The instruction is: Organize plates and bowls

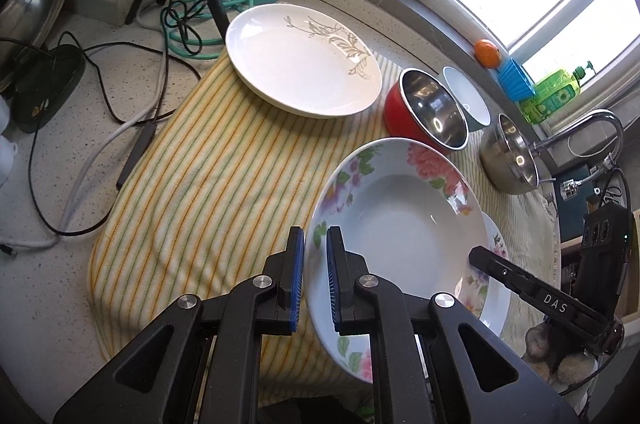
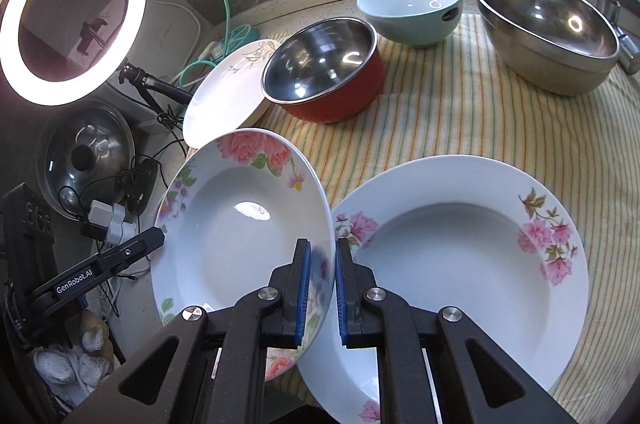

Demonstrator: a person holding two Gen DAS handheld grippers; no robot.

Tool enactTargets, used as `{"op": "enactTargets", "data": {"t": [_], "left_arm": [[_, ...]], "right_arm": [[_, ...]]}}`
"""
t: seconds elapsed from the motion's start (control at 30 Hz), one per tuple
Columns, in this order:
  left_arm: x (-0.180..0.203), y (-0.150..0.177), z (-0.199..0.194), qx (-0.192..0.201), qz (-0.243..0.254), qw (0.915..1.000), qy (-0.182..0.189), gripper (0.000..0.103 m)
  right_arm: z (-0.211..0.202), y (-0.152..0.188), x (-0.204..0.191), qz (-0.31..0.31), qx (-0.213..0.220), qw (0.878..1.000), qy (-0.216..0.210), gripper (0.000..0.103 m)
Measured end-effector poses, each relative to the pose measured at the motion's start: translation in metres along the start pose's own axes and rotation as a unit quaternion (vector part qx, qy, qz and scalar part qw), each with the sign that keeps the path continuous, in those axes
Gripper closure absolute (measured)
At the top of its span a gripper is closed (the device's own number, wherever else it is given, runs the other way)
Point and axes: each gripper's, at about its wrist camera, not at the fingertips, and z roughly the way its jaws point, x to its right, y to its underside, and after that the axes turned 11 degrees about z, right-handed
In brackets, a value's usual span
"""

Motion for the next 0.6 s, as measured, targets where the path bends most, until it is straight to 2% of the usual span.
{"op": "enactTargets", "data": {"t": [0.6], "left_arm": [[0.062,0.001,0.026,-0.026,0.053,0.9978,0.03,0.093]], "right_arm": [[-0.039,0.009,0.061,0.053,0.031,0.998,0.024,0.092]]}}
